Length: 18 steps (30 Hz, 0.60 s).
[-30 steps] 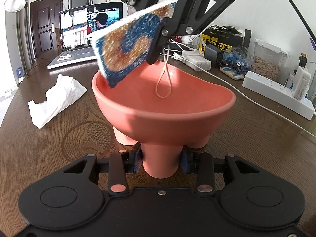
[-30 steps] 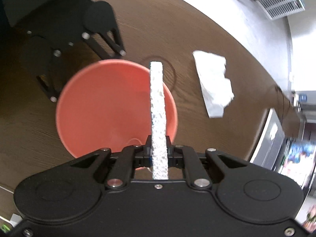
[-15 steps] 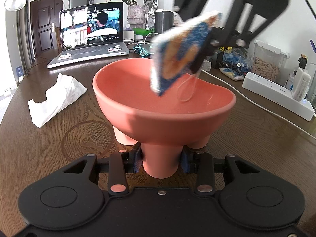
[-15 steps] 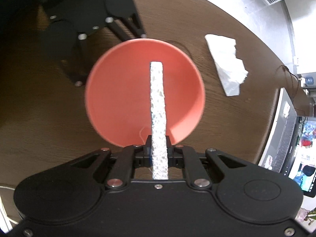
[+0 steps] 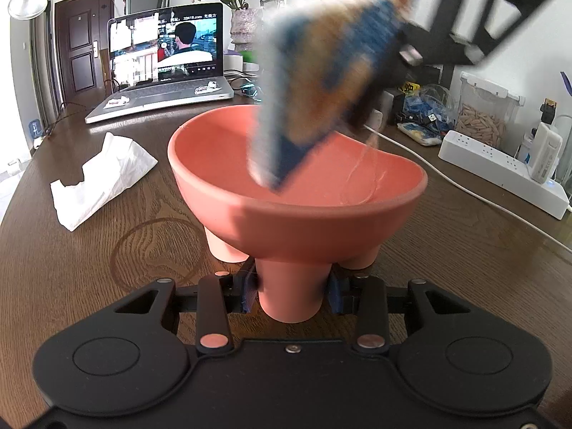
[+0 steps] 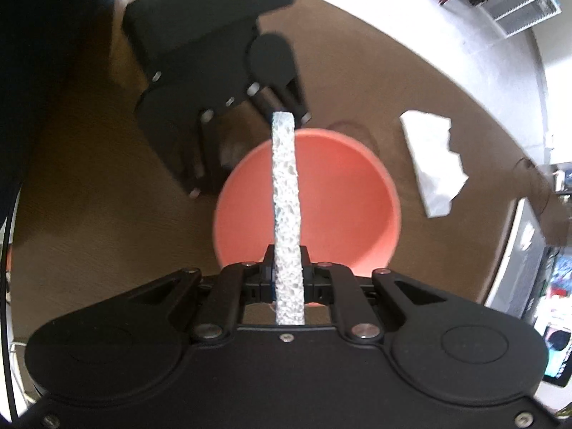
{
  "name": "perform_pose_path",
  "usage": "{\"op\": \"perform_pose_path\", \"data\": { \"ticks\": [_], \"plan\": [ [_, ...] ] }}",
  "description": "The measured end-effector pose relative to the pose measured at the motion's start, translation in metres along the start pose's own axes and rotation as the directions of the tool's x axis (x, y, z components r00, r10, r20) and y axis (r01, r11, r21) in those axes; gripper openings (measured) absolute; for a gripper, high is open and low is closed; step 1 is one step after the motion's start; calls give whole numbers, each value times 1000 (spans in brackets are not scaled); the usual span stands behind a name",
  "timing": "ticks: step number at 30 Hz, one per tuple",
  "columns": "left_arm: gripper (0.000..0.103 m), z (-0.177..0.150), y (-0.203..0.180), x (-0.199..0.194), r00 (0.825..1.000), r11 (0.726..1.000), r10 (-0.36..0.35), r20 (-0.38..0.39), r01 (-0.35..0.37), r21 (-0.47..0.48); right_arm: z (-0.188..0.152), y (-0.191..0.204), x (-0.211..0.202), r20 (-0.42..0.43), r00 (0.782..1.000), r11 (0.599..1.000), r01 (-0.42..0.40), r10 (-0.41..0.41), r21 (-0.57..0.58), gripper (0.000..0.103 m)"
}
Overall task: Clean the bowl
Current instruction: 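Scrub the bowl's inner surface with the sponge in the right gripper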
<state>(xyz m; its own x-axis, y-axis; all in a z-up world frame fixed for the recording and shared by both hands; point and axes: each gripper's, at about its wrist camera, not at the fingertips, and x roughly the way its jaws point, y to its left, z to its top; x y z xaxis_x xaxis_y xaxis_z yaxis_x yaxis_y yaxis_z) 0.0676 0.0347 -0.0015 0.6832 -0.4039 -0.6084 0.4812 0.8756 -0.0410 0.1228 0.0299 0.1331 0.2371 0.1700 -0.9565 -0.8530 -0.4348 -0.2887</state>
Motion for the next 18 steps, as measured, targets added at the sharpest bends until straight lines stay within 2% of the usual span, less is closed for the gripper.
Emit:
{"op": "perform_pose_path", "data": {
  "ticks": [5, 11, 18],
  "plan": [
    [38, 0, 2, 0, 1000, 1000, -4, 0, 4, -3, 7, -9, -1, 21, 999, 999, 43, -43, -24, 10],
    [38, 0, 2, 0, 1000, 1000, -4, 0, 4, 0, 6, 1, 11, 3, 1000, 998, 6, -6, -66, 10],
    [38, 0, 3, 1, 1000, 1000, -6, 1, 6, -1, 1, 5, 16, -6, 1000, 999, -4, 4, -35, 10]
  ]
}}
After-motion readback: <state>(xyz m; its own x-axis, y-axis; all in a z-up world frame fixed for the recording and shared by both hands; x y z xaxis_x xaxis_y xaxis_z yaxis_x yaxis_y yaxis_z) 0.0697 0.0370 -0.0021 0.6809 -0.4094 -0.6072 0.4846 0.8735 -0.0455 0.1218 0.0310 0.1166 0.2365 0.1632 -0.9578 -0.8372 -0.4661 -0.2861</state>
